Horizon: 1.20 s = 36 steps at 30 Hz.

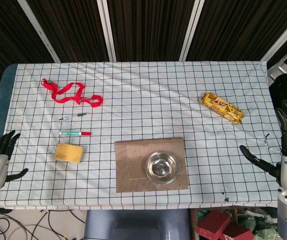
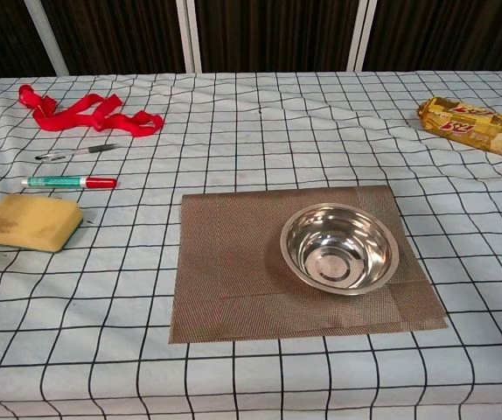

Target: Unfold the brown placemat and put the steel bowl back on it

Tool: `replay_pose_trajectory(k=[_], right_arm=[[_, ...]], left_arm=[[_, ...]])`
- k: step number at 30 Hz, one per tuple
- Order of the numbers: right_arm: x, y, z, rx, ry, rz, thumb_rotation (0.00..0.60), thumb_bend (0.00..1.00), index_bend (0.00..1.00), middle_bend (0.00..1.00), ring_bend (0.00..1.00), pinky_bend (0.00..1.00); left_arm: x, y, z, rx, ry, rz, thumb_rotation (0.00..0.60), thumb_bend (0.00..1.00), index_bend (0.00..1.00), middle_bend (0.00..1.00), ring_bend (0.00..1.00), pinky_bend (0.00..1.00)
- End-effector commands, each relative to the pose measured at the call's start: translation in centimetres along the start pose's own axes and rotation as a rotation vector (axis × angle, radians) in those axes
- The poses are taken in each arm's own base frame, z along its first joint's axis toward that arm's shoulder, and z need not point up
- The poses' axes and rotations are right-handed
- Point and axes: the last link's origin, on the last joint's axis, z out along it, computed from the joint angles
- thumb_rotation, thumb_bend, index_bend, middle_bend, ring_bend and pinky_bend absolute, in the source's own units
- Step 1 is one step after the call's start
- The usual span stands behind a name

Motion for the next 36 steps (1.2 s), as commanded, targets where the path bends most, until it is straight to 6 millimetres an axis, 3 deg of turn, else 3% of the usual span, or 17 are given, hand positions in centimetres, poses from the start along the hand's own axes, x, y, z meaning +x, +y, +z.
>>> replay_pose_trajectory(k=[1, 23, 32, 36], right_arm=[[0.0, 0.1, 0.1, 0.001, -0.002, -0.007, 0.6, 0.0, 0.0, 0.0, 0.0, 0.18], [-0.6, -0.7, -0.4, 0.026, -0.037, -0.027, 0.6, 0.03, 0.0, 0.0, 0.0, 0.18], [-3.5, -1.4, -2.4, 0.049, -0.284, -0.032, 0.6, 0.03, 0.0, 0.03, 0.01, 0.18], [-5.6, -1.7, -4.0, 0.099, -0.415, -0.06, 0.6, 0.05, 0.1, 0.12, 0.05, 0.18]], left_arm=[[0.0, 0.0, 0.0, 0.001, 0.001, -0.003, 0.6, 0.01, 0.0, 0.0, 0.0, 0.0], [0.1, 0.1, 0.0, -0.008, 0.0, -0.02, 0.6, 0.01, 0.0, 0.0, 0.0, 0.0], [0.3, -0.1, -0.1, -0.009, -0.004, -0.03, 0.6, 0.01, 0.0, 0.0, 0.0, 0.0], [0.4, -0.1, -0.1, -0.006, -0.005, -0.035, 0.6, 0.01, 0.0, 0.0, 0.0, 0.0]])
